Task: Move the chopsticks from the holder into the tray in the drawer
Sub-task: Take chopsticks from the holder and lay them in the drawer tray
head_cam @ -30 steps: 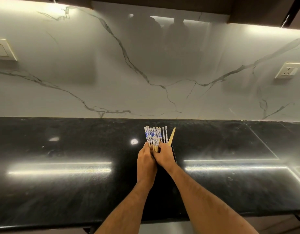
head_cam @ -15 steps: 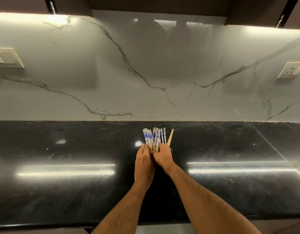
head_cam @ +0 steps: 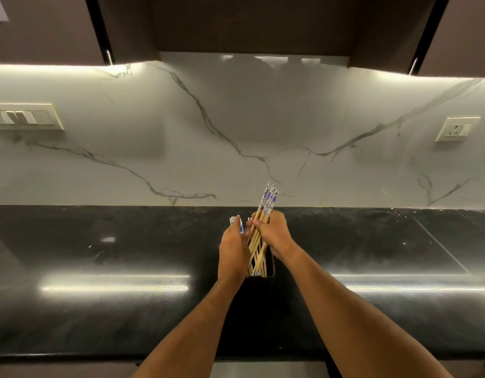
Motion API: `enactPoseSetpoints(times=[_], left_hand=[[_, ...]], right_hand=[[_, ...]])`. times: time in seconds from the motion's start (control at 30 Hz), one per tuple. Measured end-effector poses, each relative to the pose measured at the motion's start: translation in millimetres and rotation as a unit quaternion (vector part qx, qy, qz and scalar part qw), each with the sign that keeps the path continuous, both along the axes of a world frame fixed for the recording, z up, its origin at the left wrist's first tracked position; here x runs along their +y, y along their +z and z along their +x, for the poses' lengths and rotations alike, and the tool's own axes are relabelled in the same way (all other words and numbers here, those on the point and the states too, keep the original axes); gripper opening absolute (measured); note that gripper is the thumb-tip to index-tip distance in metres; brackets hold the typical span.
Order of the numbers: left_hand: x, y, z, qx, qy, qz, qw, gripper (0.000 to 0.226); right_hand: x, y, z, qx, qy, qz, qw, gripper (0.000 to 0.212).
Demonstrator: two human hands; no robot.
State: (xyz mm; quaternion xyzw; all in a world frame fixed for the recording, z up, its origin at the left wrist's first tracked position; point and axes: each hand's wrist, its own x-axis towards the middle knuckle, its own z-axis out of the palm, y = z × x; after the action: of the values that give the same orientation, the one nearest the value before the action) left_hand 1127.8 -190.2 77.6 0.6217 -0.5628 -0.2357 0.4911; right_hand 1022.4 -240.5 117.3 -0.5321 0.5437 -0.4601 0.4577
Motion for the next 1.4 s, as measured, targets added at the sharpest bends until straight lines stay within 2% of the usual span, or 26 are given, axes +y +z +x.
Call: enactPoseSetpoints(times=[0.07, 0.13, 0.27, 0.33, 0.6, 0.8, 0.97, 1.07, 1.2, 1.4], left_hand=[[1.8, 15.7, -4.2, 0.071, -0.057, 0.011, 0.996, 0.046], [5.8, 30.7, -6.4, 0.090, -0.105, 0.026, 0.990, 0.033], [25.8, 55.7, -4.6, 0.193, -0.259, 0.100, 0.941, 0.027], [39.6, 59.4, -3.4, 0.199, -0.281, 0.128, 0.930, 0.025], [89.2, 44.2, -18.3, 0.217, -0.226, 0.190, 0.930, 0.020], [113.2, 39.6, -29.2, 0.241, -0.214, 0.189, 0.928, 0.022], [133.5, 39.6, -34.2, 0.241, -0.236, 0.201, 0.920, 0.024], [143.6, 38.4, -36.7, 0.221, -0.250, 0.215, 0.918, 0.023], [150.4, 39.1, -39.0, 0.193, -0.269, 0.243, 0.912, 0.024], [156.5, 39.6, -48.4, 0.248, -0.263, 0.200, 0.911, 0.030]], right_hand=[[6.7, 23.0, -6.6, -0.022, 0.021, -0.015, 0.999, 0.011], [15.1, 44.6, -13.4, -0.052, 0.045, -0.015, 0.997, 0.010], [38.5, 68.8, -33.0, -0.053, 0.086, -0.030, 0.994, 0.014], [54.0, 70.4, -42.1, -0.063, 0.108, -0.023, 0.992, 0.016], [105.0, 52.8, -59.2, -0.094, 0.117, 0.027, 0.988, 0.022], [127.9, 53.9, -66.3, -0.073, 0.099, 0.004, 0.992, 0.022], [140.3, 52.4, -71.5, -0.060, 0.086, -0.031, 0.994, 0.019], [146.5, 50.0, -77.1, -0.071, 0.105, -0.011, 0.992, 0.018], [155.2, 42.3, -80.2, -0.105, 0.072, 0.026, 0.991, 0.016], [163.5, 41.1, -77.3, -0.077, 0.075, 0.016, 0.994, 0.011]])
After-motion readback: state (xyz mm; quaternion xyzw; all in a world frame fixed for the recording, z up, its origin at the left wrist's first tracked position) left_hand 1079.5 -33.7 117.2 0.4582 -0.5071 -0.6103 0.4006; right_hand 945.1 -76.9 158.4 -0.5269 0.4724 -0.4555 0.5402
